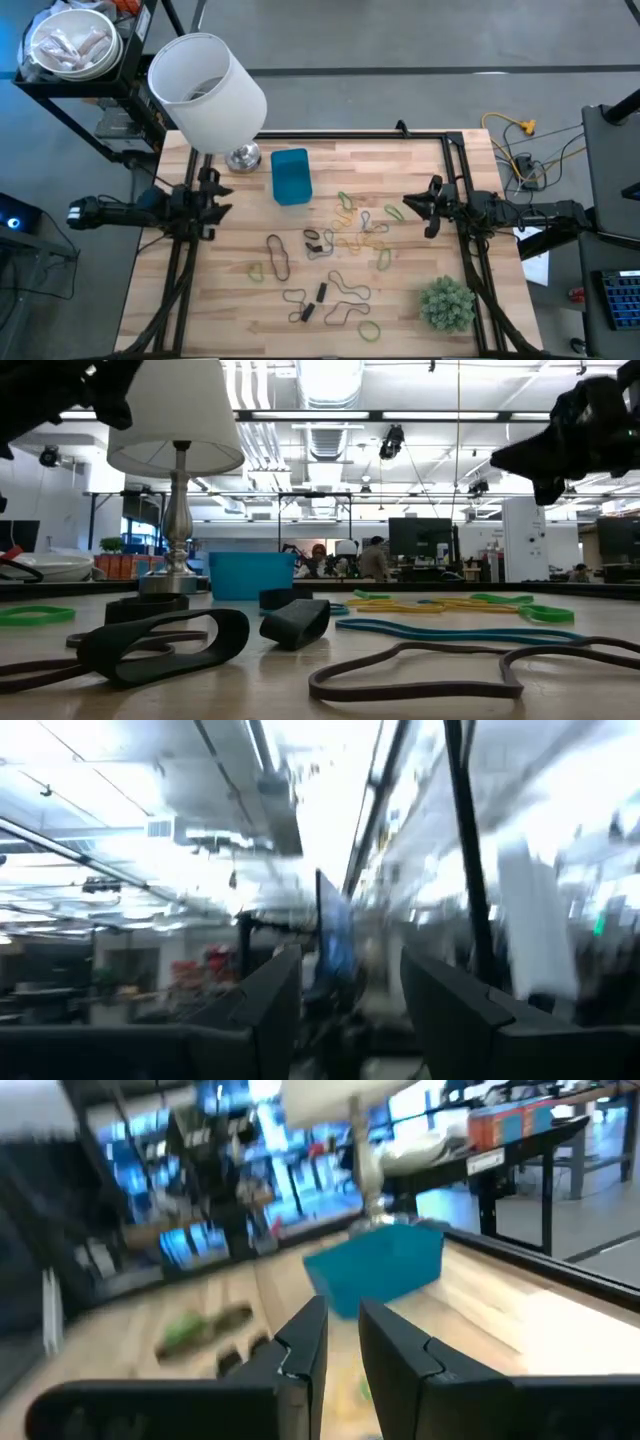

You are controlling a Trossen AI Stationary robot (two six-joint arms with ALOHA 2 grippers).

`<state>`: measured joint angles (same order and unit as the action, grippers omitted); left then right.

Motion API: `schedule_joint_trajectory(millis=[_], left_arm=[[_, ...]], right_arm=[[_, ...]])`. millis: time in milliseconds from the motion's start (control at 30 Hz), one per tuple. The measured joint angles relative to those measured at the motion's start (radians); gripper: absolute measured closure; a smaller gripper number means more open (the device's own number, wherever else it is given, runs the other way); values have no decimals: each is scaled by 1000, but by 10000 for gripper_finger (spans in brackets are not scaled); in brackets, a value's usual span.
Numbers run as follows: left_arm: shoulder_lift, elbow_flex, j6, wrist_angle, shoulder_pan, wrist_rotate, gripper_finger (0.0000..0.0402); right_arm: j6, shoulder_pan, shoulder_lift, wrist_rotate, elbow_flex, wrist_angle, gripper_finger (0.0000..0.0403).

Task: Pick and place rubber bands into bin
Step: Put the big black rubber band into the blue bin

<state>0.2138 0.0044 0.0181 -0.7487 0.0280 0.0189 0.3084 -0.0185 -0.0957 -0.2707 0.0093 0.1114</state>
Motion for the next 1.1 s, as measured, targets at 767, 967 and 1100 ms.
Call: schedule_joint_trajectory(millis=[767,967,1100], left_arm=[[6,0,25,7,-2,123,244],[24,4,-7,62,-2,-37,244],[104,42,-9,131,-1,-94,244]], right_arm=[[-535,-1,-141,203,242,36,346],[-494,-1,-419,175,403,-153,346],[-522,-1,-612,165,542,-291,346]])
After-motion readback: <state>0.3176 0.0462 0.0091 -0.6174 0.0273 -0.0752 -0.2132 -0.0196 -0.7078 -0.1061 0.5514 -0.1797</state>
